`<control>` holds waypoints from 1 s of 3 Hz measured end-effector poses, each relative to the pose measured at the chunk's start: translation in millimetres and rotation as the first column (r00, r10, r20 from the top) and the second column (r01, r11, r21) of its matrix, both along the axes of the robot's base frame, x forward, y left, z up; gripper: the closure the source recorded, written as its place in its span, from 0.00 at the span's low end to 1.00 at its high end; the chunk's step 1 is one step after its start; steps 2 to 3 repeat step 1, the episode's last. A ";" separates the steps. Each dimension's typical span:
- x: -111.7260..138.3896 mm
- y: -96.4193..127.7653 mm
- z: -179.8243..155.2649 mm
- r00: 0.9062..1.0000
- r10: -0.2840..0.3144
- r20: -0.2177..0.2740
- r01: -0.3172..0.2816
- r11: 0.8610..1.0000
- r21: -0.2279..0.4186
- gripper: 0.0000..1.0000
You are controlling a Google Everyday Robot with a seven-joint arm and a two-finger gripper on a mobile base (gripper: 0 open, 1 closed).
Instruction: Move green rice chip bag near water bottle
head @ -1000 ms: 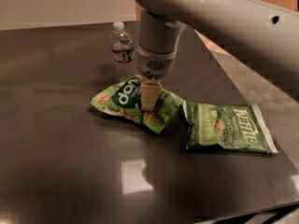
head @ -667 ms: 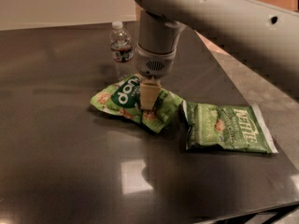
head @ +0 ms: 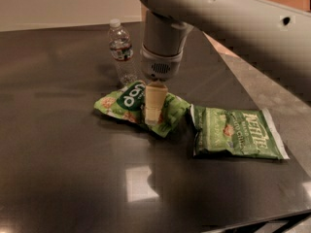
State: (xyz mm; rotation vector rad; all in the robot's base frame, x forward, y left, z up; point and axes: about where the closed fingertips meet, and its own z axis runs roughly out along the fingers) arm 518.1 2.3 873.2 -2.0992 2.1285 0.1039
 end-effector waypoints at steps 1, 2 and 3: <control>0.0 0.0 0.0 1.000 0.000 0.000 0.000 1.000 0.000 0.00; 0.0 0.0 0.0 1.000 0.000 0.000 0.000 1.000 0.000 0.00; 0.0 0.0 0.0 1.000 0.000 0.000 0.000 1.000 0.000 0.00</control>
Offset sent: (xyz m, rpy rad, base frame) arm 0.0000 0.0000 0.0000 0.0000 0.0000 0.0000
